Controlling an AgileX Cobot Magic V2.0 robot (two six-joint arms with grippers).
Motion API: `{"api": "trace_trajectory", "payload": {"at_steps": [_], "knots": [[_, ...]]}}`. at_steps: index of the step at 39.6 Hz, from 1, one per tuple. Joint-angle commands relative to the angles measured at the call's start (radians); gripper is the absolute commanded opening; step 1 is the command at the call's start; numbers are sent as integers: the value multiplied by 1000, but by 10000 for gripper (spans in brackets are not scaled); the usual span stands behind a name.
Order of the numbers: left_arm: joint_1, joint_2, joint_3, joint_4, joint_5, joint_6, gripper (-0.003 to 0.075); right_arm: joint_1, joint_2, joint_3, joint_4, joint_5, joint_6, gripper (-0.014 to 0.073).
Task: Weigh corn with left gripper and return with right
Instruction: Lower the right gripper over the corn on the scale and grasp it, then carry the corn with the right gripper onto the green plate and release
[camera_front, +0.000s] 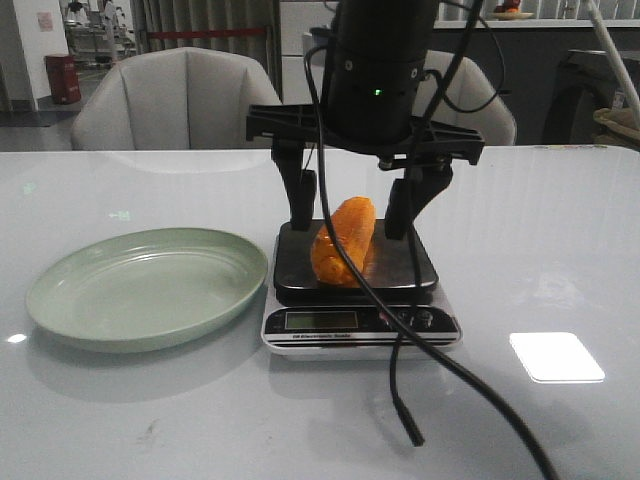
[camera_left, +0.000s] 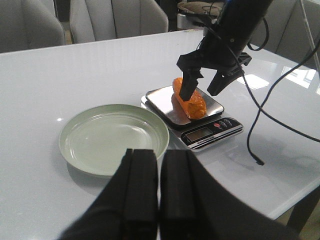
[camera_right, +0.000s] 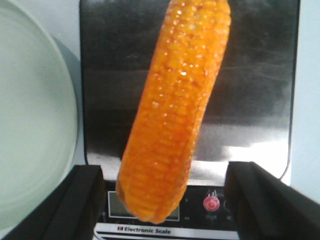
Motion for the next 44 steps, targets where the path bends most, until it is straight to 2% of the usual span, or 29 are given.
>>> {"api": "trace_trajectory", "payload": {"at_steps": [1,2,8,12,22,33,37,41,44], "knots": [[0,1,-23,1,-74,-1,125,-2,-21,-53,-19,2,16,539],[0,1,-23,1,-74,-1,125,-2,-17,-57,-14,3,16,524],[0,1,-23,1,-74,-1,125,-2,33,-78,16,4,16,294],[0,1,-23,1,-74,-1,125,-2,43,-102,35,-6,14,226],[0,1,-23,1,-75,-1,125,60,44,-201,90,-21,-48,228],[0,1,-23,1,-79,-1,125,170,83,-203,112,-258,-66,231],[0,1,-23,1,-79,-1,125,194,114,-204,137,-298,-66,235],[0,1,-23,1,-79,-1,125,206,141,-205,160,-325,-66,295],[0,1,-23,1,-79,-1,125,208,159,-205,173,-339,-66,414]]}}
